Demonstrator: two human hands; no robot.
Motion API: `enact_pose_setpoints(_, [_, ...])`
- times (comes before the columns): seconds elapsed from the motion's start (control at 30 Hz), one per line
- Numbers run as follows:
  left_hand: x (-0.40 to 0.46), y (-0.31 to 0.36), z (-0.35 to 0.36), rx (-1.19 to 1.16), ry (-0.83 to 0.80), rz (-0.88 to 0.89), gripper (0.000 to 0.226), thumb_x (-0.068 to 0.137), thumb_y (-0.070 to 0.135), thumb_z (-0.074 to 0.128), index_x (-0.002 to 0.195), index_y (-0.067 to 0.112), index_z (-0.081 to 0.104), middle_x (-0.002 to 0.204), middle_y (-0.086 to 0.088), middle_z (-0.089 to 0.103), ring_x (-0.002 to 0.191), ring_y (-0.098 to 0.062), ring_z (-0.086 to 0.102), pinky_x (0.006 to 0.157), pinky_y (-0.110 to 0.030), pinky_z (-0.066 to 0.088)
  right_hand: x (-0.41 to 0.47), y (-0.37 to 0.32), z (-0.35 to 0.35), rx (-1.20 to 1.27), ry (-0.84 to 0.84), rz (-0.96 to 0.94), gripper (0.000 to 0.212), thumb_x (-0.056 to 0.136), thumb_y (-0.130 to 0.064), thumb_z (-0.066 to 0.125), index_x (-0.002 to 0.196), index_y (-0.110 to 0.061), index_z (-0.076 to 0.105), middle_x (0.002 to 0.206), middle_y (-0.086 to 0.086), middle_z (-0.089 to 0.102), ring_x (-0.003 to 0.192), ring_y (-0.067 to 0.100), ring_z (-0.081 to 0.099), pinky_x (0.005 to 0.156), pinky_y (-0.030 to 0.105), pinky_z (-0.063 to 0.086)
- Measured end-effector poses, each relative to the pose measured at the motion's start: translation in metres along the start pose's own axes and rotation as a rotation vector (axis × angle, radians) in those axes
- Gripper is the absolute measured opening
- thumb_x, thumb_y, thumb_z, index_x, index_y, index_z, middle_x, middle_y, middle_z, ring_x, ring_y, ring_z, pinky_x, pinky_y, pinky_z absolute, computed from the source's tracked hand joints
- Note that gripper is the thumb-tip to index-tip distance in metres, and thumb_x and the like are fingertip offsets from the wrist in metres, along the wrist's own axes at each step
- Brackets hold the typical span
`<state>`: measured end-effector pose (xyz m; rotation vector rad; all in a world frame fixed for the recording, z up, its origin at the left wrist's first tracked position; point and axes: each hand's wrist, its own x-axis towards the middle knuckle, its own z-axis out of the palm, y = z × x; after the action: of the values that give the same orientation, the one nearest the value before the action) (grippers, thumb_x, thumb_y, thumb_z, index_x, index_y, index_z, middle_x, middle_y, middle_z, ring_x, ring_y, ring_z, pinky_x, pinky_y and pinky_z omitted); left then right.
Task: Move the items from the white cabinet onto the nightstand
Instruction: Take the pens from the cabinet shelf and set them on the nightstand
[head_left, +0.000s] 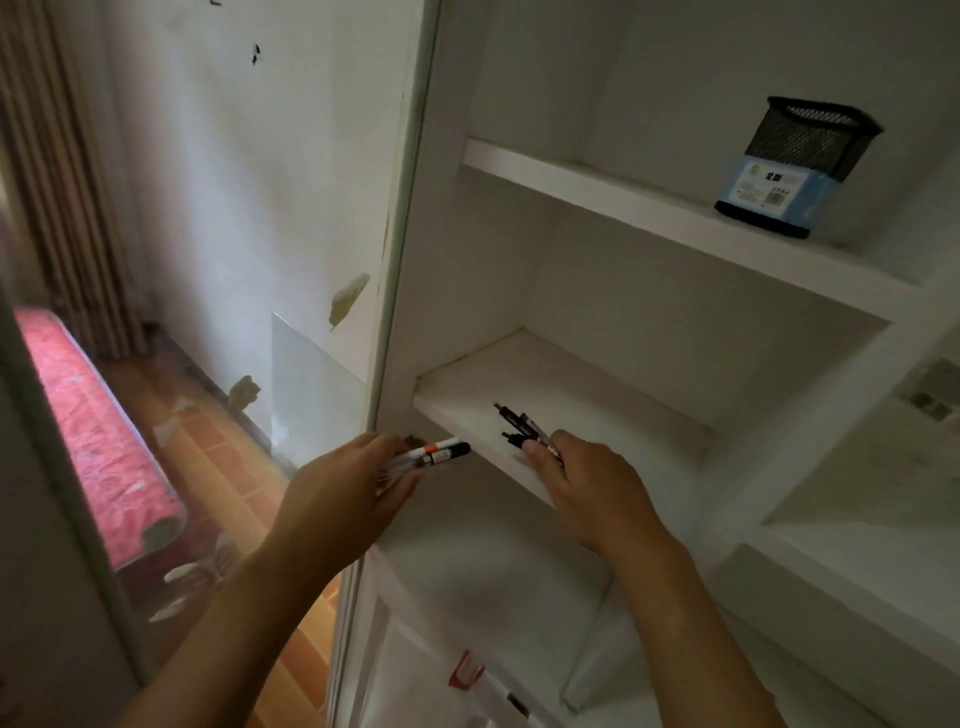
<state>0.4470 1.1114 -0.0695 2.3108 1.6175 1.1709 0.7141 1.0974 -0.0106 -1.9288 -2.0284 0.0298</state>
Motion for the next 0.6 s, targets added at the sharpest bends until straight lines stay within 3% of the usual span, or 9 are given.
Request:
enact_pose_setpoints(0.13, [-0.032,0.008,-0.015,0.049,0.067,-0.071,0.019,0.092,0.046,0.068,0.098,0.029,0.071,0.079,0.019,0.057,0.06,-0.001,0.052,0.053,-0.013,0.031,-0.013,-0.004,0.003,0.033,-0.028,-0.108,0.038,0.106,-0.059,0.034,0.089,-0.027,0.045,0.071,-0.008,0.052,0.064,0.017,0.053,0.054,0.036,0.031])
enact_pose_setpoints(0.27, [-0.078,0.016,-0.033,0.108,0.078,-0.194,0.017,0.093,0.051,0.067,0.102,0.035,0.068,0.081,0.02,0.056,0.066,-0.001,0.054,0.057,-0.026,0.043,-0.032,-0.012,0.011,0.077,-0.101,-0.213,0.034,0.106,-0.057,0.035,0.095,-0.028,0.048,0.073,-0.008,0.054,0.063,0.007,0.05,0.053,0.031,0.032])
enact_pose_setpoints(0.53, [-0.202,0.046,-0.057,0.261,0.046,-0.367,0.021,0.091,0.048,0.07,0.104,0.032,0.067,0.09,0.011,0.067,0.073,-0.015,0.063,0.058,-0.028,0.039,-0.099,-0.021,0.058,0.199,-0.278,-0.387,0.035,0.105,-0.059,0.035,0.09,-0.031,0.049,0.074,-0.006,0.058,0.065,0.012,0.055,0.055,0.035,0.039])
enact_pose_setpoints(0.6, [-0.235,0.051,-0.062,0.306,0.027,-0.432,0.02,0.091,0.048,0.07,0.102,0.032,0.067,0.088,0.01,0.067,0.075,-0.018,0.065,0.059,-0.03,0.043,-0.118,-0.027,0.076,0.236,-0.316,-0.424,0.037,0.104,-0.06,0.035,0.091,-0.029,0.05,0.075,-0.006,0.057,0.067,0.015,0.057,0.057,0.035,0.041])
